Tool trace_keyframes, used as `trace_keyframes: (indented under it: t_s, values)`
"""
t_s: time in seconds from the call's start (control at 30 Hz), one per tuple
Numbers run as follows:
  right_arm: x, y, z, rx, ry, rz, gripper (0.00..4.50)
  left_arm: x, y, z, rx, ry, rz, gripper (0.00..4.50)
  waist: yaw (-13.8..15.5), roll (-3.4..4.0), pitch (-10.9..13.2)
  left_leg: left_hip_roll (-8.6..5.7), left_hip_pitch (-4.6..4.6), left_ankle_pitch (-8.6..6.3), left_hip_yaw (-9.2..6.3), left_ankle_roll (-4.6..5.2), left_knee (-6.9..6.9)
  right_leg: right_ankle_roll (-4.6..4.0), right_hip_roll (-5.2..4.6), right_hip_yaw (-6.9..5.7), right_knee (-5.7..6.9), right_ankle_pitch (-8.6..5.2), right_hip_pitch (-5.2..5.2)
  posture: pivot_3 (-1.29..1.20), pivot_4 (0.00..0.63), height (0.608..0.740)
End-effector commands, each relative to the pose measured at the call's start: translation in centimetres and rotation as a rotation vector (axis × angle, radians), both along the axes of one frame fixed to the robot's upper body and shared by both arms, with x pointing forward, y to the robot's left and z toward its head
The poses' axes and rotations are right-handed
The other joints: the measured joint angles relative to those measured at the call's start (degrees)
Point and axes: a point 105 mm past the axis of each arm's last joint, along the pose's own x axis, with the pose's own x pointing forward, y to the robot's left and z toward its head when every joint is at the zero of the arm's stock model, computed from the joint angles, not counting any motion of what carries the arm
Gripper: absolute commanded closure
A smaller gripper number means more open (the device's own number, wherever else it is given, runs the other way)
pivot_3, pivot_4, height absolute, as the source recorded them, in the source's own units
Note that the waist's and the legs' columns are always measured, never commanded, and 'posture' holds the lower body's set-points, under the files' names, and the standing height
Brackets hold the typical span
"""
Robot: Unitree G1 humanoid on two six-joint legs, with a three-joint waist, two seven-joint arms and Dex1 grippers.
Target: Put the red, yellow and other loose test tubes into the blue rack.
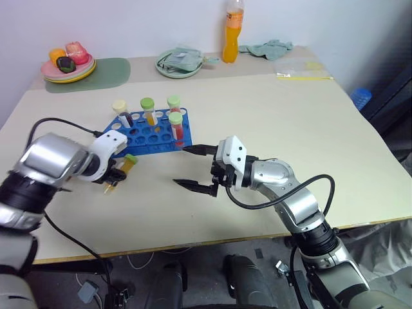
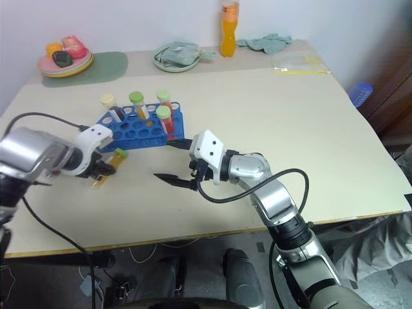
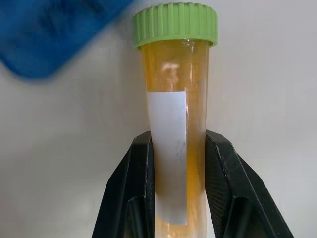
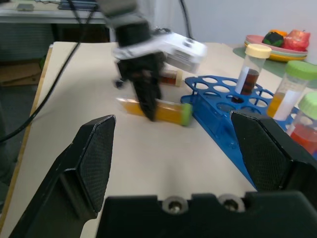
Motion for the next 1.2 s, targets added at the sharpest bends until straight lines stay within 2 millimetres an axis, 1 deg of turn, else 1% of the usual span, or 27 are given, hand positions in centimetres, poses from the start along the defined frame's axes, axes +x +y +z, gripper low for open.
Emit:
trace_keyframes:
  t_s: [0.03,0.07,0.1,0.13,0.17,0.2,0.27,0.33,0.37,0.47,0.5,0.6,0.73,0.87,0.97,1.1,1.2]
  values:
    - [-0.5,0.0,1.0,0.024,-0.034,0.011,0.38,-0.3,-0.9,4.5,-0.077,-0.245,-0.143,3.74,0.3,-0.02,0.0,0.0,-0.01,0.0,-0.02,0.0,0.01,0.0,-0.02,-0.01,0.02,0.0,-0.01,0.0,0.15,0.74]
    - [-0.4,-0.1,0.9,0.024,-0.028,0.005,0.38,-0.3,-0.9,5.5,-0.098,-0.35,-0.156,3.74,0.5,-0.03,0.0,-0.01,-0.04,0.0,-0.01,-0.01,0.05,0.0,-0.03,-0.02,0.0,0.0,0.0,0.0,0.15,0.74]
    - [-0.1,-0.2,0.7,0.027,-0.016,-0.006,0.38,-0.2,-1.2,7.1,-0.132,-0.509,-0.165,3.74,0.6,-0.02,0.0,-0.01,-0.04,0.0,0.0,0.0,0.07,0.0,-0.07,-0.04,0.0,0.0,0.03,0.0,0.15,0.74]
    - [0.4,-0.2,0.3,0.027,-0.002,-0.034,0.38,-0.1,-1.4,8.8,-0.195,-0.665,-0.137,3.74,1.0,0.01,0.0,-0.02,-0.03,0.0,-0.01,0.0,0.06,0.0,-0.1,-0.04,-0.02,0.0,0.05,0.0,0.15,0.74]
    - [0.8,-0.3,-0.1,0.027,0.01,-0.059,0.38,0.0,-1.6,9.9,-0.256,-0.786,-0.089,3.74,1.6,-0.02,0.0,-0.02,0.0,0.0,-0.03,0.0,0.07,0.01,-0.15,-0.06,-0.06,0.01,0.11,0.0,0.15,0.74]
    - [1.1,-0.4,-0.4,0.027,0.022,-0.076,0.38,0.2,-1.7,10.4,-0.295,-0.858,-0.031,3.74,2.1,-0.18,0.0,-0.03,0.0,0.0,-0.03,0.0,0.12,0.01,-0.14,-0.1,-0.08,0.02,0.15,0.0,0.15,0.74]
    - [1.7,-0.6,-1.0,0.03,0.039,-0.111,0.38,1.0,-2.3,10.8,-0.315,-1.009,0.127,3.74,2.4,-0.25,-0.1,-0.05,0.03,0.0,-0.05,-0.01,0.23,0.01,-0.12,-0.23,-0.11,0.03,0.32,0.0,0.15,0.74]
    - [2.2,-0.6,-1.2,0.047,0.053,-0.144,0.38,1.8,-3.2,10.7,-0.217,-1.18,0.267,3.74,2.6,-0.28,-0.1,-0.16,0.06,0.0,-0.06,0.0,0.27,0.06,-0.19,-0.21,-0.08,0.06,0.39,0.0,0.15,0.74]
    - [2.5,-0.6,-1.2,0.053,0.056,-0.159,0.38,2.2,-3.9,10.5,-0.169,-1.248,0.312,3.74,2.6,-0.36,-0.1,-0.18,0.06,0.0,-0.05,-0.01,0.28,0.08,-0.19,-0.19,-0.08,0.07,0.39,0.0,0.15,0.74]
    - [2.9,-0.5,-1.5,0.057,0.061,-0.185,0.38,3.2,-6.4,9.7,-0.178,-1.405,0.433,3.74,2.6,-0.36,-0.2,-0.18,0.06,0.0,-0.02,-0.01,0.26,0.08,-0.16,-0.17,-0.08,0.08,0.35,0.0,0.15,0.74]
    - [2.9,-0.5,-1.5,0.059,0.062,-0.188,0.38,3.6,-7.5,9.2,-0.206,-1.43,0.429,3.74,2.6,-0.37,-0.2,-0.18,0.06,0.0,-0.02,-0.01,0.26,0.08,-0.16,-0.17,-0.08,0.09,0.35,0.0,0.15,0.74]
    - [2.8,-0.2,-1.6,0.067,0.071,-0.19,0.38,4.9,-9.6,7.7,-0.249,-1.466,0.446,3.74,2.3,-0.36,-0.2,-0.17,0.06,0.0,0.02,-0.02,0.23,0.07,-0.14,-0.16,-0.06,0.09,0.3,0.0,0.15,0.74]
    - [2.7,-0.2,-1.6,0.074,0.08,-0.2,0.38,6.1,-11.2,5.9,-0.296,-1.443,0.427,3.74,2.0,-0.35,-0.2,-0.14,0.07,0.0,0.03,-0.01,0.21,0.07,-0.1,-0.15,-0.05,0.09,0.28,0.0,0.15,0.74]
    - [3.0,-0.7,-1.5,0.08,0.075,-0.233,0.38,6.8,-11.4,4.2,-0.261,-1.381,0.425,3.74,2.1,-0.35,-0.2,-0.14,0.06,0.0,0.04,-0.01,0.21,0.07,-0.09,-0.15,-0.05,0.09,0.27,0.0,0.15,0.74]
    - [3.0,-0.8,-1.5,0.083,0.076,-0.246,0.38,7.1,-11.5,3.8,-0.253,-1.372,0.417,3.74,2.1,-0.35,-0.2,-0.14,0.06,0.0,0.04,0.0,0.22,0.08,-0.09,-0.15,-0.05,0.09,0.27,0.0,0.15,0.74]
    - [3.0,-0.9,-1.4,0.086,0.075,-0.256,0.38,8.0,-11.7,3.0,-0.259,-1.319,0.416,3.74,2.2,-0.35,-0.2,-0.15,0.06,0.0,0.04,0.0,0.23,0.08,-0.09,-0.16,-0.05,0.09,0.29,0.0,0.15,0.74]
    - [3.0,-0.9,-1.4,0.086,0.074,-0.257,0.38,8.4,-12.3,2.4,-0.305,-1.283,0.417,3.74,2.1,-0.35,-0.2,-0.15,0.06,0.01,0.03,-0.01,0.23,0.08,-0.08,-0.16,-0.04,0.09,0.29,0.0,0.15,0.74]
